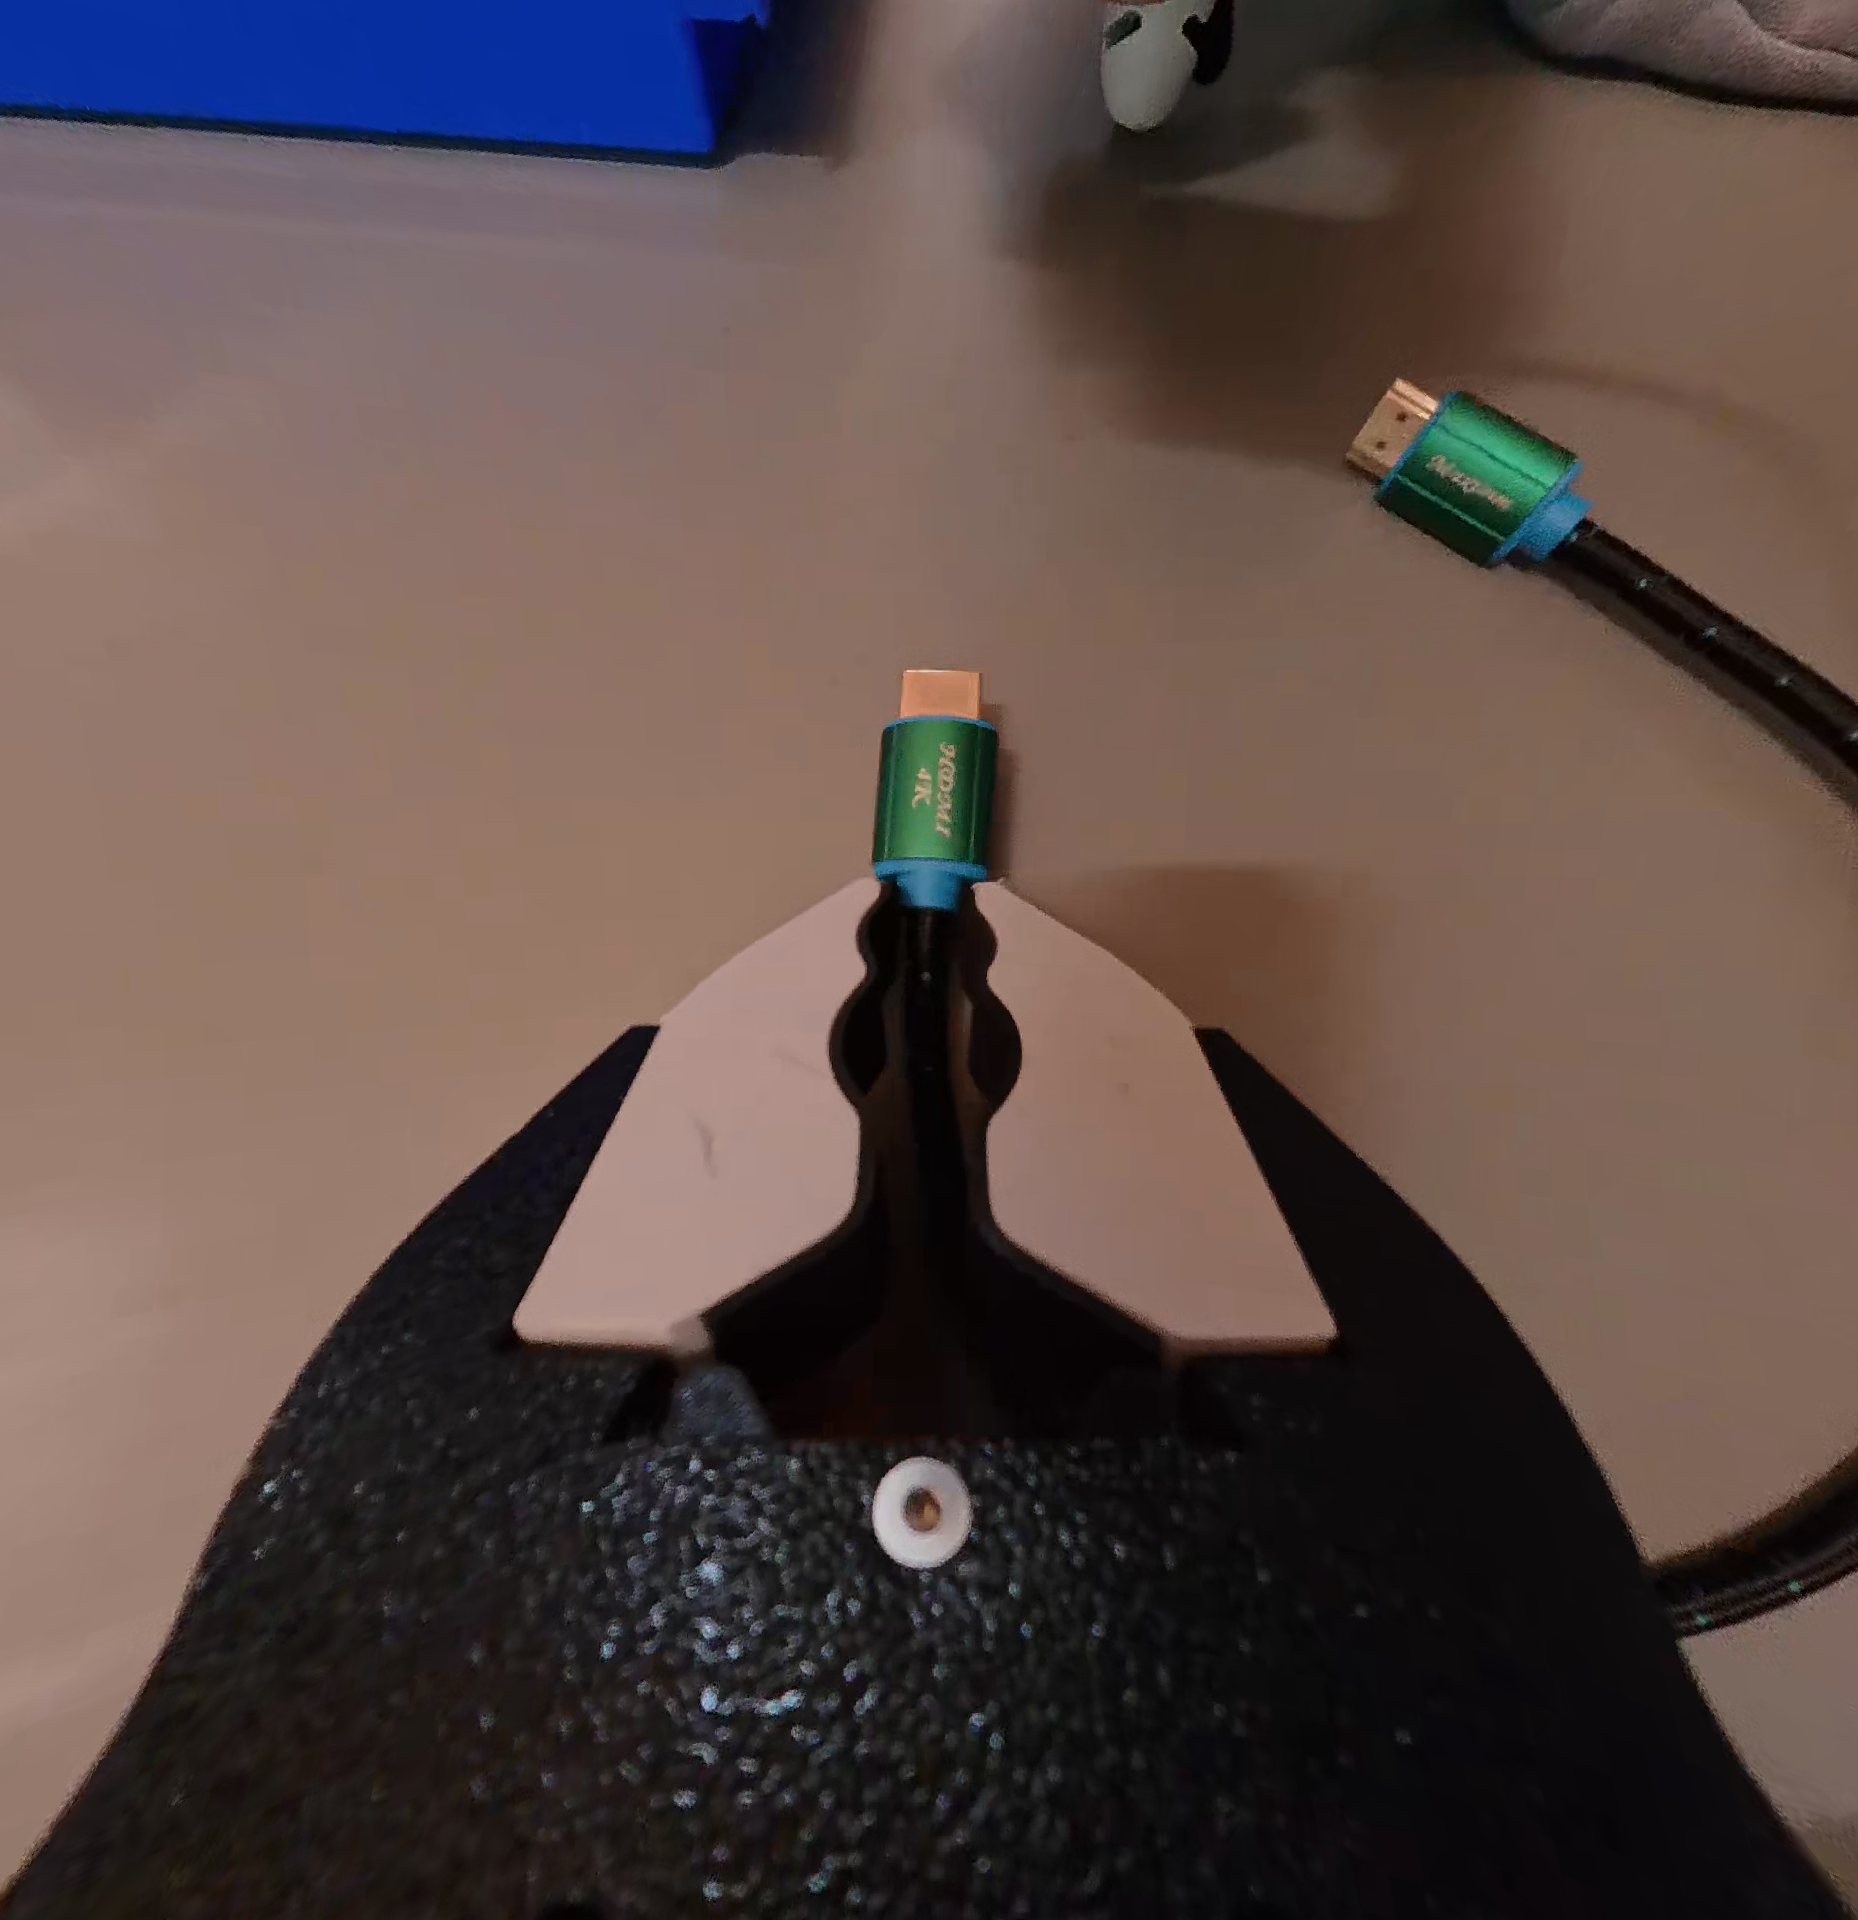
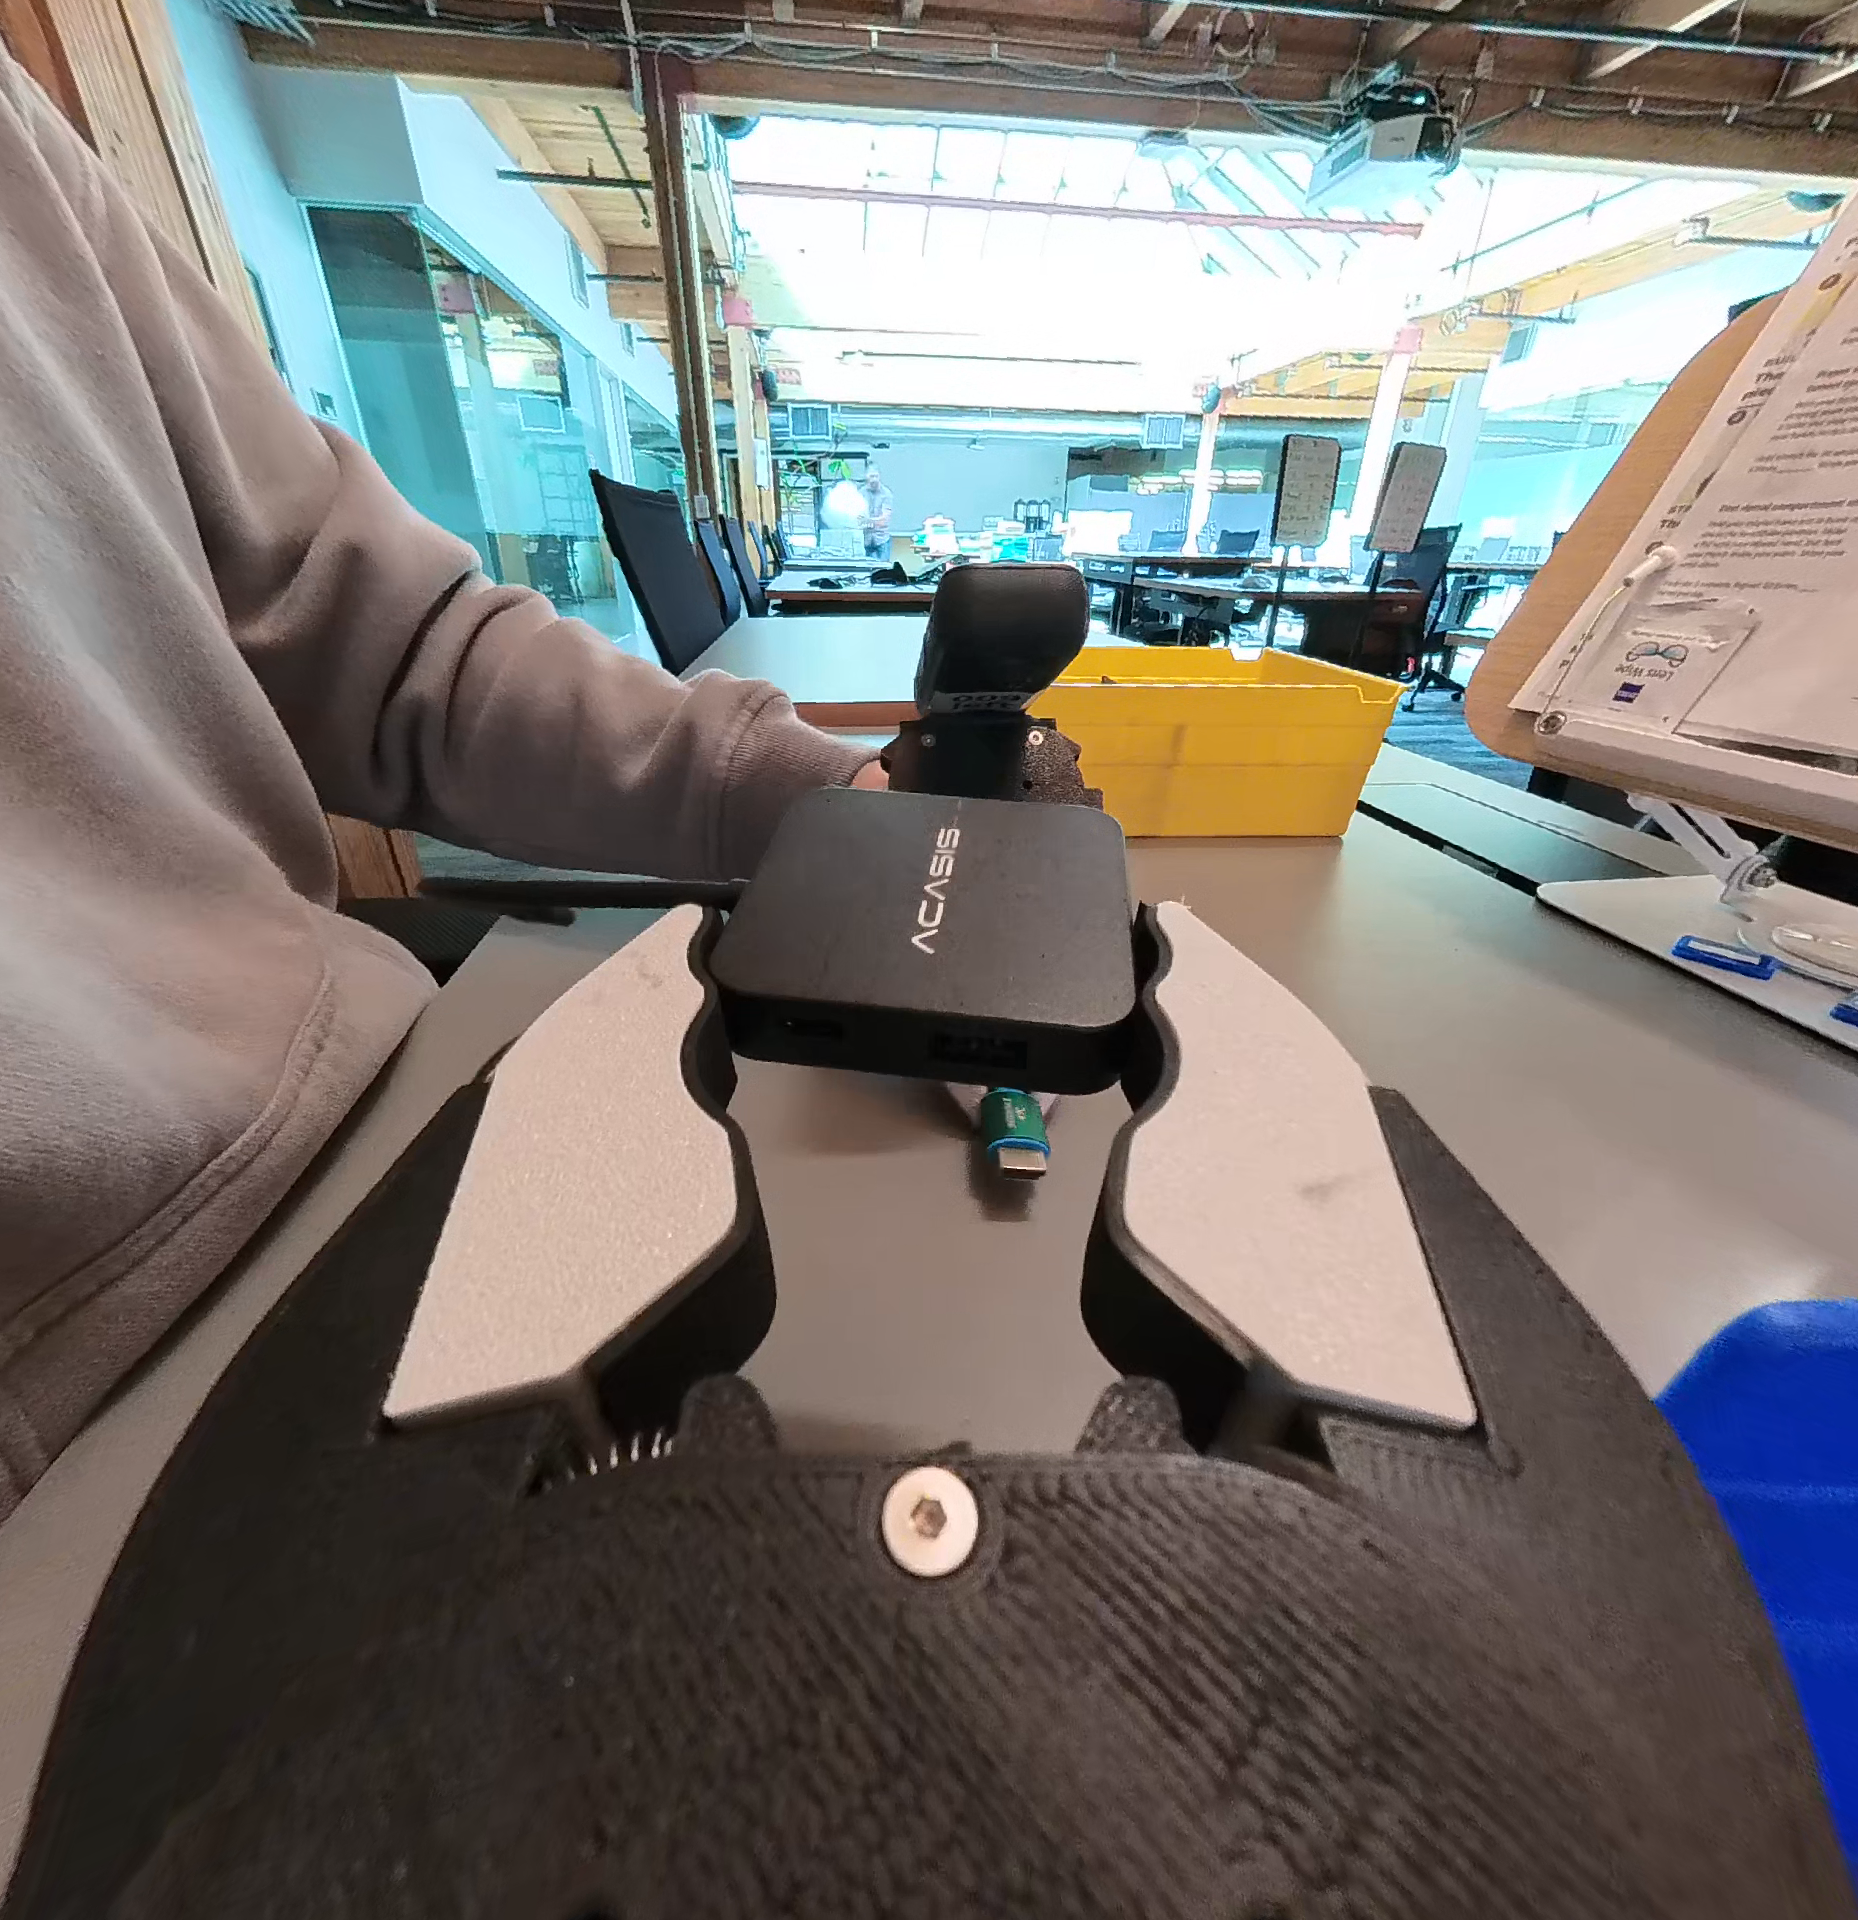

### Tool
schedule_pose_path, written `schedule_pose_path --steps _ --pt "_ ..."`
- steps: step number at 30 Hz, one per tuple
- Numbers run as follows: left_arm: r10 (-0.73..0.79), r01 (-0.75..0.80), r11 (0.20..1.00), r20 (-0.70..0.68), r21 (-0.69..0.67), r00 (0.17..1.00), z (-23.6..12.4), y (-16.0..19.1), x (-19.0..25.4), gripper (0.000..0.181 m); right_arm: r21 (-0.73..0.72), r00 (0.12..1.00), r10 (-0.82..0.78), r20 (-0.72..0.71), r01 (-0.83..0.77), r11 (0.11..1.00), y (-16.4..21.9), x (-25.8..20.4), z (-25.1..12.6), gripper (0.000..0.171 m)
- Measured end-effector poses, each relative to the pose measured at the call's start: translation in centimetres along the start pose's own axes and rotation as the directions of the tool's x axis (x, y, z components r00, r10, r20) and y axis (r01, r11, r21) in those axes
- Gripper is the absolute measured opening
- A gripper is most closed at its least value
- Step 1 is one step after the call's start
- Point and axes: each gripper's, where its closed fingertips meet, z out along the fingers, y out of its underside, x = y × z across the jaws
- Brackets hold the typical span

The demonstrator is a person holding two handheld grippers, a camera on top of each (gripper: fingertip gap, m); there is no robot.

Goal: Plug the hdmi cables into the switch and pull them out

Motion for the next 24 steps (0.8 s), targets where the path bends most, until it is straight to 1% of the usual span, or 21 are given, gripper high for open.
schedule_pose_path --steps 1,6,9,13,16,20,24 --pt "0.001 -0.001 1.0 0.018 0.002 1.0 0.0 0.0 -0.2 0.011 -0.003 1.0 0.001 0.002 -0.001 1.0 0.1 0.0 0.1 0.074" --pt "0.026 -0.027 1.0 0.083 0.008 0.996 -0.2 -0.1 -0.5 0.01 -0.016 1.0 0.002 -0.003 -0.002 1.0 0.4 0.0 0.1 0.074" --pt "-0.025 0.025 1.0 0.067 -0.012 0.997 -0.2 0.2 -0.2 0.01 -0.015 1.0 0.006 -0.006 -0.006 1.0 0.3 0.1 0.1 0.074" --pt "-0.031 0.038 0.994 0.066 -0.106 0.997 -1.0 0.4 0.3 0.01 -0.016 1.0 0.013 -0.008 -0.013 1.0 0.4 0.2 0.0 0.074" --pt "-0.016 0.025 0.989 0.061 -0.145 0.998 -2.6 -1.3 0.6 0.01 -0.026 1.0 0.029 0.002 -0.029 0.999 0.5 0.1 0.1 0.074" --pt "0.052 -0.039 0.981 0.064 -0.192 0.997 -5.3 -4.5 0.9 0.01 -0.042 0.999 0.033 0.021 -0.033 0.999 0.7 -0.3 0.2 0.074" --pt "0.112 -0.096 0.965 0.053 -0.246 0.992 -7.0 -7.2 1.2 0.01 -0.058 0.999 0.029 0.025 -0.028 0.998 0.8 -0.4 0.4 0.074"
